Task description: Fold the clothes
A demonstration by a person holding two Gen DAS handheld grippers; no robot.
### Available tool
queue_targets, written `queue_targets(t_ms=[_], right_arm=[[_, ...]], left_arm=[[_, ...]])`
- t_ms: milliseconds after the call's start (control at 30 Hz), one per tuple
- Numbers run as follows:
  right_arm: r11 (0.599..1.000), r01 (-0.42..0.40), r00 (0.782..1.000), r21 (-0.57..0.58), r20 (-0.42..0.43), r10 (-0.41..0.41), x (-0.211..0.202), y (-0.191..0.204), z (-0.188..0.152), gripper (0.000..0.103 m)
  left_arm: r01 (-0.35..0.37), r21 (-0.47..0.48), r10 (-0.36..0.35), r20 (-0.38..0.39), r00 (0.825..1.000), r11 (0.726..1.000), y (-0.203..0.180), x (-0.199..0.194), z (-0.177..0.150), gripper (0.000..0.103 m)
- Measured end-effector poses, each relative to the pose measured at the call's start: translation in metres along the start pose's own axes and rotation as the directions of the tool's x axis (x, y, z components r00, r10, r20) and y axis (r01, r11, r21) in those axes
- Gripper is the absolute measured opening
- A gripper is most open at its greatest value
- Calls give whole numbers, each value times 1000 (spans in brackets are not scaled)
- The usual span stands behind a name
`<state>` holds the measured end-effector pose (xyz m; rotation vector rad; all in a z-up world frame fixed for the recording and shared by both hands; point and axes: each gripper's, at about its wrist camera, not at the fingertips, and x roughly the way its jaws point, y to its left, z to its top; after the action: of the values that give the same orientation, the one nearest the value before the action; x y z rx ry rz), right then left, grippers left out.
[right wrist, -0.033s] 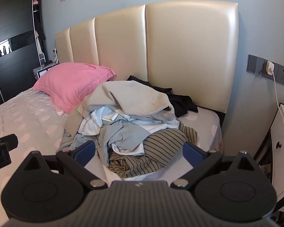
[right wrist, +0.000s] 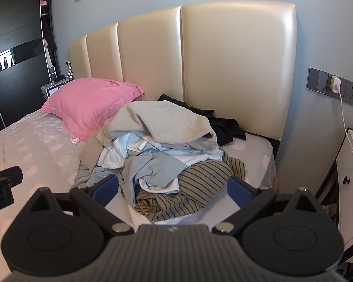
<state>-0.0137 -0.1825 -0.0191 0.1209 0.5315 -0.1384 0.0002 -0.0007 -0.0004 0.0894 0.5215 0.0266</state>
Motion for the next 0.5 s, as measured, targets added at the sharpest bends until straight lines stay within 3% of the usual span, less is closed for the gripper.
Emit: queue_targets(t_ms=[500], right_arm=[[1000,-6,1000,-1,-7,6,1,2,0,99]], left_arm=[[11,4,-11,-13,1000,1000,-5,6,-10,82]])
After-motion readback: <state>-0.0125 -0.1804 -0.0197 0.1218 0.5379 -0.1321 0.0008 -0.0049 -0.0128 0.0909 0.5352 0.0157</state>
